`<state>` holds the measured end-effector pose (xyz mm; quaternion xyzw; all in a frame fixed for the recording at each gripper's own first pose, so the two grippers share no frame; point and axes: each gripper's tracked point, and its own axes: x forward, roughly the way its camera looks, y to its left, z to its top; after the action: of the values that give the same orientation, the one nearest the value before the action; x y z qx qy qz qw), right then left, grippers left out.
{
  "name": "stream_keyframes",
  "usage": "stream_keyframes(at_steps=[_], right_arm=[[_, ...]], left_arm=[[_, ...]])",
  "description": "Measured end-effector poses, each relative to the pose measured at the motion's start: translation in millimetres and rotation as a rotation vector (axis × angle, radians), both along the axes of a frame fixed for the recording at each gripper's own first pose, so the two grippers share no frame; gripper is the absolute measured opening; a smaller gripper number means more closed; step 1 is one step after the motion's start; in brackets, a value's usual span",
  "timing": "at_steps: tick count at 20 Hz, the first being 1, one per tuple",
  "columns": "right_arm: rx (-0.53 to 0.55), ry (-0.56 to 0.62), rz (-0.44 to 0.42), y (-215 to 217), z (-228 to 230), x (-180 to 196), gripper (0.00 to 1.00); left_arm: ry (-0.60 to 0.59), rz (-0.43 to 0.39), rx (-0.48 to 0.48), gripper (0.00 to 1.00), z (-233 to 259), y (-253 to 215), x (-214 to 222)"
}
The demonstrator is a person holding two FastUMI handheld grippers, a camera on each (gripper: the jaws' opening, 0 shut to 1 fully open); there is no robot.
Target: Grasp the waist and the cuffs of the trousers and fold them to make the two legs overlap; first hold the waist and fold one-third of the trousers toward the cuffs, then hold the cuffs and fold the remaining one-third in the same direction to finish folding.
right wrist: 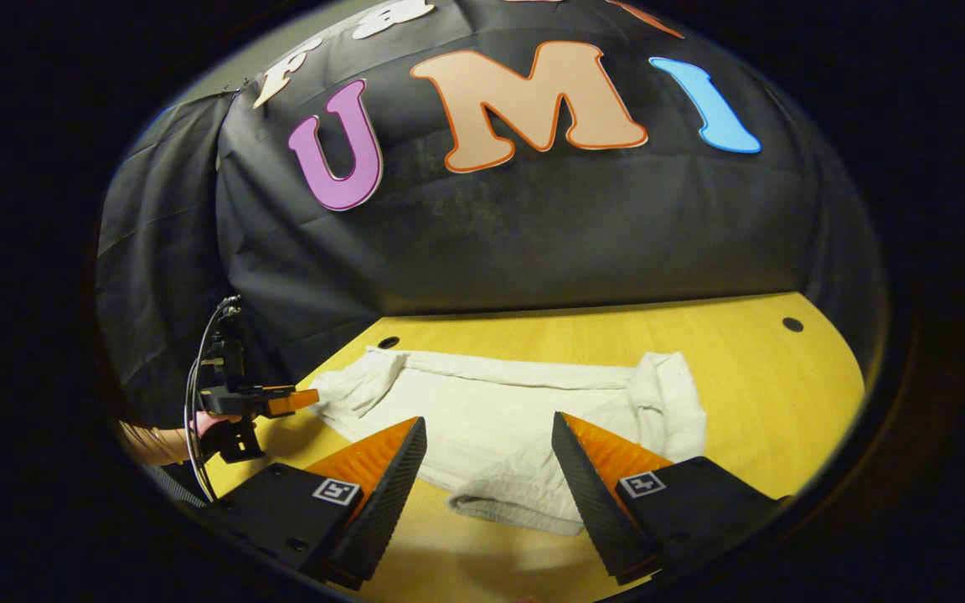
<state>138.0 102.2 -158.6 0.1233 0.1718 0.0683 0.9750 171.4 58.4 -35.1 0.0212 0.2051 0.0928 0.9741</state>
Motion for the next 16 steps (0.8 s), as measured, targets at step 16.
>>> stream_keyframes(at_steps=[16], right_arm=[[0.003, 0.041, -0.203, -89, -4, -35, 0.96]], left_arm=[[0.066, -0.020, 0.002, 0.84, -10, 8, -5]])
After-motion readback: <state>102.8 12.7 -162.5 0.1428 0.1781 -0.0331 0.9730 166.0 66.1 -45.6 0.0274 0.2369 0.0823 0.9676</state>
